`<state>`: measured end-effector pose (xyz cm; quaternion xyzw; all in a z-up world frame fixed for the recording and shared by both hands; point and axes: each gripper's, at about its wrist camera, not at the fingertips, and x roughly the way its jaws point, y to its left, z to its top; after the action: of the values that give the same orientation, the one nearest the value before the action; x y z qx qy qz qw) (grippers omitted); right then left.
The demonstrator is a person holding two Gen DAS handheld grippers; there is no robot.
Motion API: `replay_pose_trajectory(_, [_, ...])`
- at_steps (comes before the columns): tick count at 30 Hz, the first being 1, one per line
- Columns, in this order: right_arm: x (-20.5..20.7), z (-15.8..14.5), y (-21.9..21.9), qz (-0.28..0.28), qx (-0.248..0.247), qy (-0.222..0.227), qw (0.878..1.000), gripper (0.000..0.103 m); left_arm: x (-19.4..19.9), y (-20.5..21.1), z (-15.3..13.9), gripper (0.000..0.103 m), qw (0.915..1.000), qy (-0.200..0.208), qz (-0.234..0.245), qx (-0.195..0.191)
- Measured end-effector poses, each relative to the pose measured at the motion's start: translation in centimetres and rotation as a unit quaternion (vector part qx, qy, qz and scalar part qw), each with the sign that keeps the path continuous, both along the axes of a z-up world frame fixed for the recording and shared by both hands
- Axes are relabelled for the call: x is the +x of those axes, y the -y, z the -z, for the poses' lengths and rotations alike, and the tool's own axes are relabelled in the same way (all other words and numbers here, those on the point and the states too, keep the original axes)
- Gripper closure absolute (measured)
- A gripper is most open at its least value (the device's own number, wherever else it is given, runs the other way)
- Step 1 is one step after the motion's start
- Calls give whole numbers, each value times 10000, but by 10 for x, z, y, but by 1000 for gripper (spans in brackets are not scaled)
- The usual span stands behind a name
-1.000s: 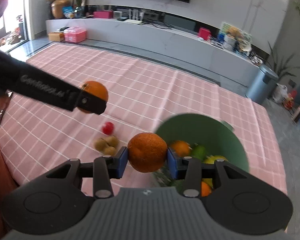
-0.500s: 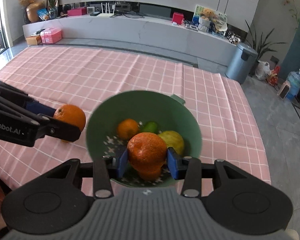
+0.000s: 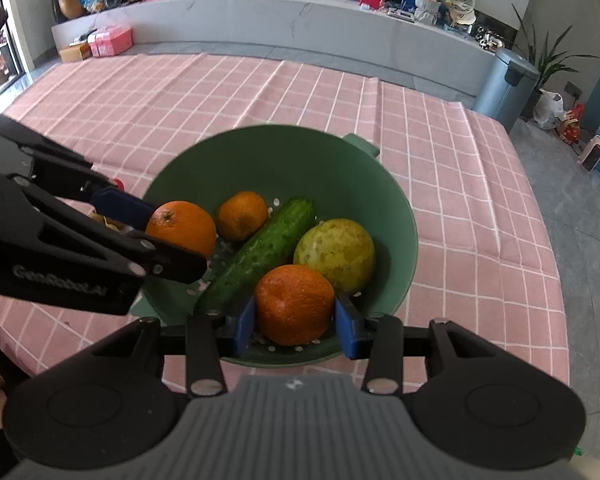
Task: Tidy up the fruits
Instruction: 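Open both tools to drop the oranges into the colander, then move both tools back to the small brown kiwis beside the tomato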
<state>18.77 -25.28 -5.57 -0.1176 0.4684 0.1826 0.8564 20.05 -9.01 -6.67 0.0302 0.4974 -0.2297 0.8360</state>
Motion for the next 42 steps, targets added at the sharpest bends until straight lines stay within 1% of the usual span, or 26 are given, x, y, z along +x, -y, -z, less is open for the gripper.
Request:
replay_pose_trajectory(3, [4, 6, 1, -57, -28, -80, 9999, 63, 4, 4, 6, 54, 9999, -82, 65, 67])
replay_pose_trajectory(8, [3, 6, 1, -198, -82, -45, 9998, 63, 9, 9, 13, 54, 9995, -163, 61, 252])
replay_pose_trajectory(11, [2, 7, 0, -250, -108, -41, 9996, 62, 7, 14, 15, 53, 9986, -25, 123, 522])
replay_pose_trajectory(13, [1, 7, 0, -252, -123, -41, 9996, 62, 6, 17, 15, 53, 9981, 30, 153, 601])
replay_pose_trajectory(15, [1, 7, 1, -237, -108, -60, 9996, 62, 6, 17, 15, 53, 9980, 39, 164, 610])
replay_pose_trajectory(16, [0, 7, 1, -231, -100, -48, 9997, 62, 6, 17, 15, 52, 9980, 38, 166, 608])
replay_pose_trajectory(17, [0, 7, 1, -235, -110, -41, 9997, 62, 6, 17, 15, 48, 9979, 46, 164, 624])
replay_pose_trajectory(18, [0, 7, 0, -242, -125, -38, 9996, 61, 6, 17, 15, 47, 9979, 46, 179, 625])
replay_pose_trajectory(20, [-1, 6, -1, -256, -179, -8, 9995, 58, 8, 16, 16, 43, 9980, -3, 182, 600])
replay_pose_trajectory(22, [-2, 4, -2, -280, -253, 29, 9993, 56, 8, 13, 15, 42, 9985, -23, 210, 510])
replay_pose_trajectory(23, [-2, 2, -3, -272, -277, 56, 9992, 52, 8, 12, 13, 41, 9988, -34, 198, 457])
replay_pose_trajectory(24, [-3, 1, -3, -260, -288, 87, 9992, 51, 9, 11, 12, 40, 9989, -30, 183, 424])
replay_pose_trajectory(27, [-5, -8, -4, -230, -340, 198, 9990, 51, 6, 8, 1, 39, 9993, 90, 149, 340])
replay_pose_trajectory(31, [-14, -25, -6, -86, -338, 491, 9982, 51, -4, -3, -19, 39, 9990, 354, 103, 264])
replay_pose_trajectory(34, [-25, -37, -5, 218, -107, 746, 9969, 51, -13, -18, -36, 39, 9980, 593, -54, 194])
replay_pose_trajectory(36, [-33, -44, -5, 471, 163, 850, 9951, 48, -19, -29, -48, 39, 9972, 717, -148, 136])
replay_pose_trajectory(40, [-52, -50, -14, 819, 699, 998, 9892, 48, -35, -48, -61, 39, 9950, 978, -52, 205])
replay_pose_trajectory(42, [-61, -50, -22, 905, 971, 1023, 9859, 48, -43, -58, -63, 39, 9938, 1077, -95, 255])
